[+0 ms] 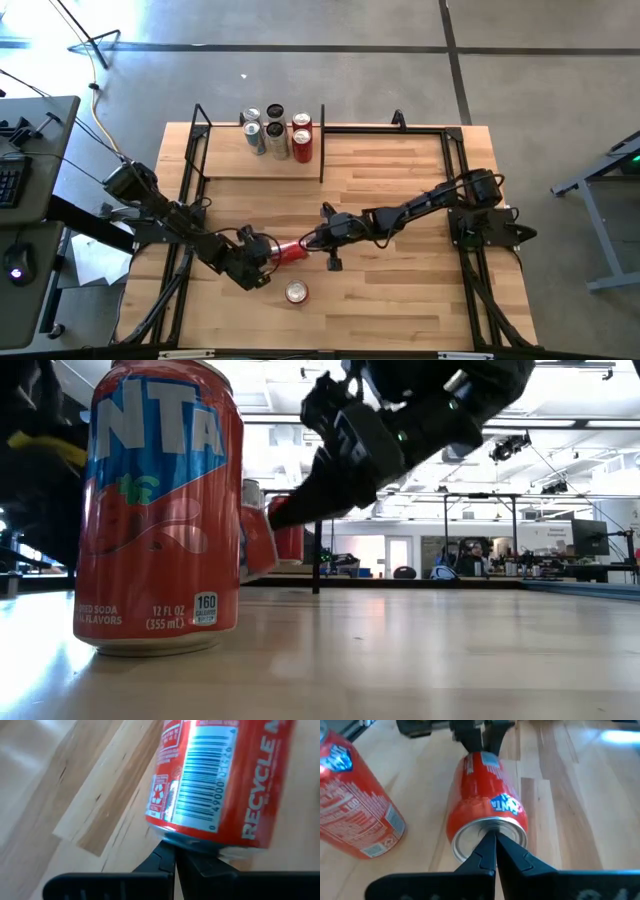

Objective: Place canned beverage on shelf
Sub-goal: Put the top red soda can on the shelf

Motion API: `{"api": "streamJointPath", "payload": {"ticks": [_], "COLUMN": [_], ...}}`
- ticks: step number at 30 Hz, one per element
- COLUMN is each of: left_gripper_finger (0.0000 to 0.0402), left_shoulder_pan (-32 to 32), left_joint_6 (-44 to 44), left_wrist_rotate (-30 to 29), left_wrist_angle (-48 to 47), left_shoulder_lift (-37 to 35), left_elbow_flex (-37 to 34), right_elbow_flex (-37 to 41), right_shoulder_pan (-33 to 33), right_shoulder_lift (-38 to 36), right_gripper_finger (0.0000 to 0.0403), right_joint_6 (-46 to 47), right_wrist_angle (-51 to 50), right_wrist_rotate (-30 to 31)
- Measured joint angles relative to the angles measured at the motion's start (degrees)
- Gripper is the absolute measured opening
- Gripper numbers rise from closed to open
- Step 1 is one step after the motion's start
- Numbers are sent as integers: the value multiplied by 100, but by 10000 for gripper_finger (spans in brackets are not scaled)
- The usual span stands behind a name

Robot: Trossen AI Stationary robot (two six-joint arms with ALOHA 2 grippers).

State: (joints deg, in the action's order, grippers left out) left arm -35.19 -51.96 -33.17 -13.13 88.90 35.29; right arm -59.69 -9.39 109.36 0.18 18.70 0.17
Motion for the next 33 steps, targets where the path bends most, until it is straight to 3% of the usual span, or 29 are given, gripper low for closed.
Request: {"api": "streamJointPath", "payload": {"ticks": [12,19,24,28,33], "left_gripper_finger": [7,76,121,102,35], "left_shoulder_pan": [262,336,220,7,-218], "left_joint_6": [511,592,442,269,253], "left_wrist_rotate": [151,760,875,477,291], "left_wrist_angle": [164,-461,-1582,-1895,-2005], "left_shoulder_lift": [233,-195,-718,-1108,-1453], "left_elbow_flex": [-1,35,33,24,24], "right_elbow_flex": [-699,-1024,-1201,-1203,-1203], "right_shoulder_pan": [10,37,39,56,79], "right_shoulder_lift": [-87,-72,-72,-72,-83], "right_gripper_finger": [0,0,0,0,0], "right_joint_6": [-171,-300,-352,-411,-427], "right_wrist_angle": [-907,-1188,-1388,-1384,-1855], "right_wrist_rotate": [70,-26,-48,-49,-47]}}
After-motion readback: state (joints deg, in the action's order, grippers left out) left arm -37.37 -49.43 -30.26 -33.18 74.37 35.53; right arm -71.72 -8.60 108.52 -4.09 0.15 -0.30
